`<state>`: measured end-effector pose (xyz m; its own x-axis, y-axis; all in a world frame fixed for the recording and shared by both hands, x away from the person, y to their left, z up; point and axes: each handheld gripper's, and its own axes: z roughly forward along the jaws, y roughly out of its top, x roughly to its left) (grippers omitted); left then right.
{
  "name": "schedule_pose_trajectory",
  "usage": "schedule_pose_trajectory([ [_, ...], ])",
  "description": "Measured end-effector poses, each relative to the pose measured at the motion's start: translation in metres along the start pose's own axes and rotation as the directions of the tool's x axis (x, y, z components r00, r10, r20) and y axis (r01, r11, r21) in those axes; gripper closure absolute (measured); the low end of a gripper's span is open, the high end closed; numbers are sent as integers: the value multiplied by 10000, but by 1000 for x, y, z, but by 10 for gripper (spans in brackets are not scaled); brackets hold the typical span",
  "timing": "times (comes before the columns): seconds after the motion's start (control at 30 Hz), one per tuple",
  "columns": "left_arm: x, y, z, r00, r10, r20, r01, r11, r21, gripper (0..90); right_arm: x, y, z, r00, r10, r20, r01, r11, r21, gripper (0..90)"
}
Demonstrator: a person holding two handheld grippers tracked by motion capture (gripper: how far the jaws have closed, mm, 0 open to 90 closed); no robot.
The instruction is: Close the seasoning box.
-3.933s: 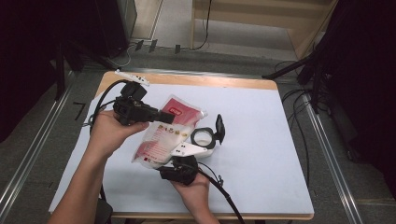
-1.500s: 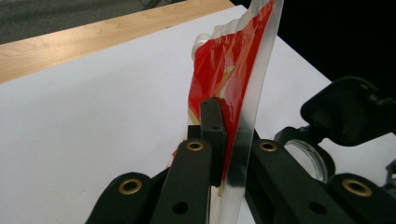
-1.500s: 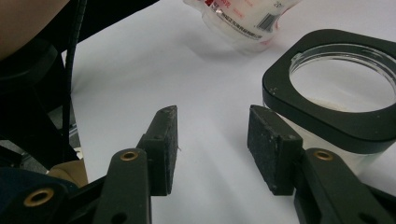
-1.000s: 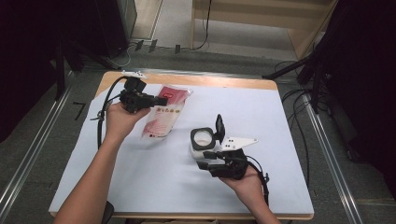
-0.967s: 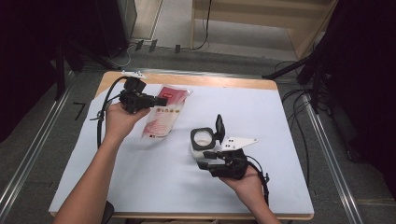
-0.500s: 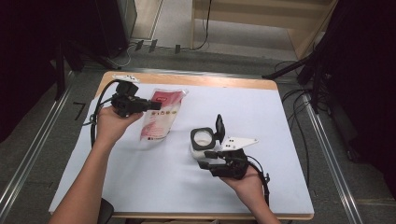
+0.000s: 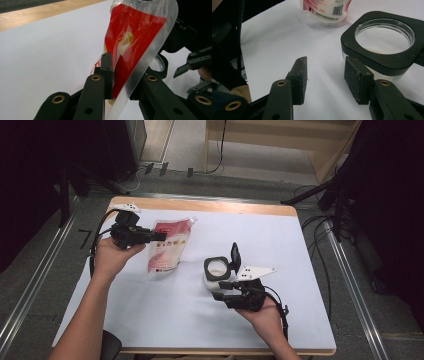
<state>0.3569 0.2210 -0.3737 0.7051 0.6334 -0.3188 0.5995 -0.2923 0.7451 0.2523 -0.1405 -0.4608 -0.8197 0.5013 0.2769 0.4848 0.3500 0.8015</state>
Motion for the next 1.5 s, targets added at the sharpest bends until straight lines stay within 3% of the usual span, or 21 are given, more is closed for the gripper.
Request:
schedule_pose_trajectory([
  [0.27,-1,-3,-3,9991,427,-4,-427,9991,49,738,-1,0,-1,10000,79,22,-79,10000,-4,537],
  [0.37,-2,-4,-3,9995,331,16,-331,9994,75,719,-2,0,-1,10000,57,28,-57,10000,-13,537],
  [0.77,-4,-4,-14,9962,813,-319,-809,9966,136,564,-5,2,-5,9999,71,150,-70,10000,-62,537],
  [0.87,-5,-4,-17,9948,998,-199,-995,9950,128,532,-6,2,-7,9998,92,158,-90,9999,-93,537],
  [1.23,-8,0,-29,9969,748,-256,-742,9969,243,502,-9,2,-9,9996,168,217,-167,9998,-71,537],
  [1.5,-11,2,-40,9961,832,-295,-825,9963,231,505,-10,3,-10,9995,170,265,-169,9999,-26,537],
])
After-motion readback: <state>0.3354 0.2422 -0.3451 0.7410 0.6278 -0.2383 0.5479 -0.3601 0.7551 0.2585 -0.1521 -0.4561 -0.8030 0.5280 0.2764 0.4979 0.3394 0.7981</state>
